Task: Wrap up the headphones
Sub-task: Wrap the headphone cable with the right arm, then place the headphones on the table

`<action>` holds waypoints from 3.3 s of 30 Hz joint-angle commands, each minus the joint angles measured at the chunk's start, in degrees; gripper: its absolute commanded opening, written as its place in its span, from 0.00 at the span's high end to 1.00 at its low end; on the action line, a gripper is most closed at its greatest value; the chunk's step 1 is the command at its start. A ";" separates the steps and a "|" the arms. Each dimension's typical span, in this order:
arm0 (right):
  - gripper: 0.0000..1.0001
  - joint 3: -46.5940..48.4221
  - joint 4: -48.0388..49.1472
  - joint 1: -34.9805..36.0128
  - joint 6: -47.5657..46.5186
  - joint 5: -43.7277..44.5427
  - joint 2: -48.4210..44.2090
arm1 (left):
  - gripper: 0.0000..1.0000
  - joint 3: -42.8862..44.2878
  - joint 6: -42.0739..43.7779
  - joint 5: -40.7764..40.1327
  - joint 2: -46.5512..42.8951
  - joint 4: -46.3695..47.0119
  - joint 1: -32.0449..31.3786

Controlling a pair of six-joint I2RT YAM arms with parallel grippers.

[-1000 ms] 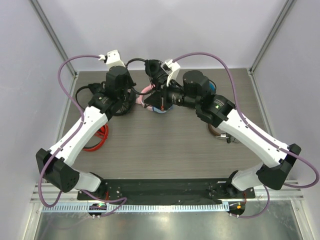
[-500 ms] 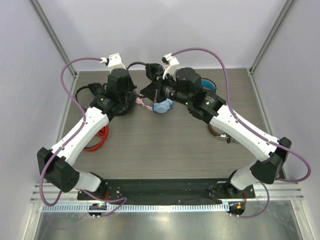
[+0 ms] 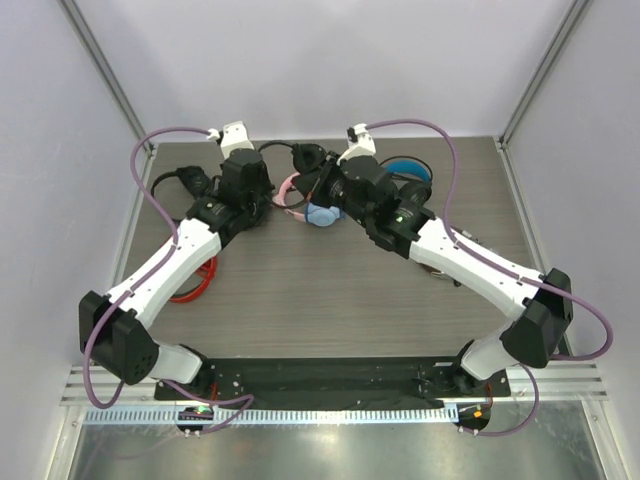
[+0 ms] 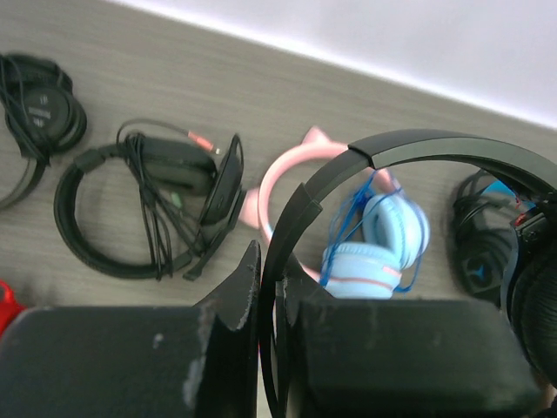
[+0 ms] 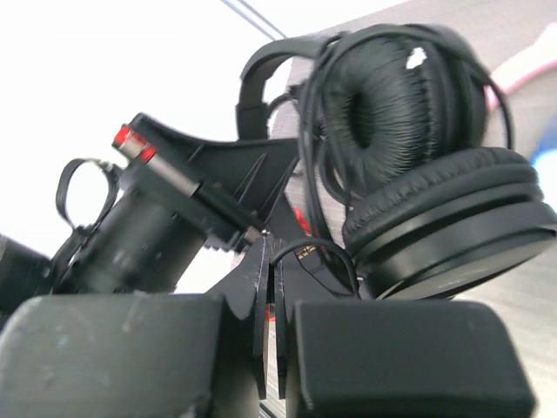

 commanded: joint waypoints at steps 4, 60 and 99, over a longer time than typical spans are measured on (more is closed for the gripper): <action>0.99 -4.26 2.77 0.31 11.30 7.52 1.76 | 1.00 -3.75 -4.47 1.74 -1.52 2.42 -0.10; 0.24 -5.84 2.16 5.15 8.15 11.83 -1.40 | 1.00 3.45 -2.10 6.31 7.71 -4.70 0.69; 0.19 -16.74 -5.84 3.12 -10.49 27.91 -17.05 | 1.00 -15.88 -1.74 12.12 -0.46 -7.08 7.37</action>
